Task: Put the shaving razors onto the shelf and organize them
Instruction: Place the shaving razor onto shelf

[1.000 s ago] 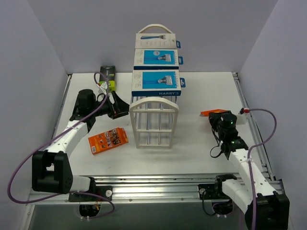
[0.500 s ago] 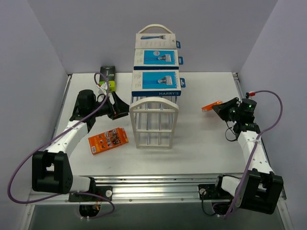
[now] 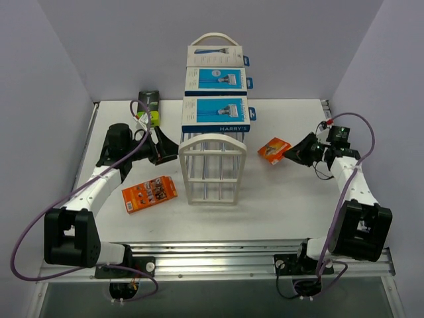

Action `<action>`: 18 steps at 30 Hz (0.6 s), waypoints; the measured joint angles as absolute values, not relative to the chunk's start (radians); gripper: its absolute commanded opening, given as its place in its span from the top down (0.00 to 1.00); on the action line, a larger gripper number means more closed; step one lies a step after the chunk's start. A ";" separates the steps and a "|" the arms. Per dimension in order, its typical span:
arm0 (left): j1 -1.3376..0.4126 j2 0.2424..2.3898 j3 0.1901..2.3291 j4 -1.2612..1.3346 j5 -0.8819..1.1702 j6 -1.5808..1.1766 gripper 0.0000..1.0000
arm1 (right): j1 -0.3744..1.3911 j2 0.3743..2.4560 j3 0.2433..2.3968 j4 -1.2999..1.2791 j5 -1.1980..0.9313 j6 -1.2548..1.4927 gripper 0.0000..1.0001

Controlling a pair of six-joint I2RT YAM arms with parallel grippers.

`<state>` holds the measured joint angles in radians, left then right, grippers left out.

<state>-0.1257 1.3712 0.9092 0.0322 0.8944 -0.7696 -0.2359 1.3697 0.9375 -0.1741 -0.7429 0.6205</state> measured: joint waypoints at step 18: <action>-0.126 1.371 0.909 0.042 0.910 -0.785 0.06 | -0.187 1.510 1.347 -0.605 -0.680 0.363 1.00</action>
<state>-0.1257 1.3712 0.9092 0.0422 0.9096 -0.7849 -0.1871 1.5101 1.3468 -0.6052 -0.6796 0.3626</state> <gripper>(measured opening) 0.941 0.016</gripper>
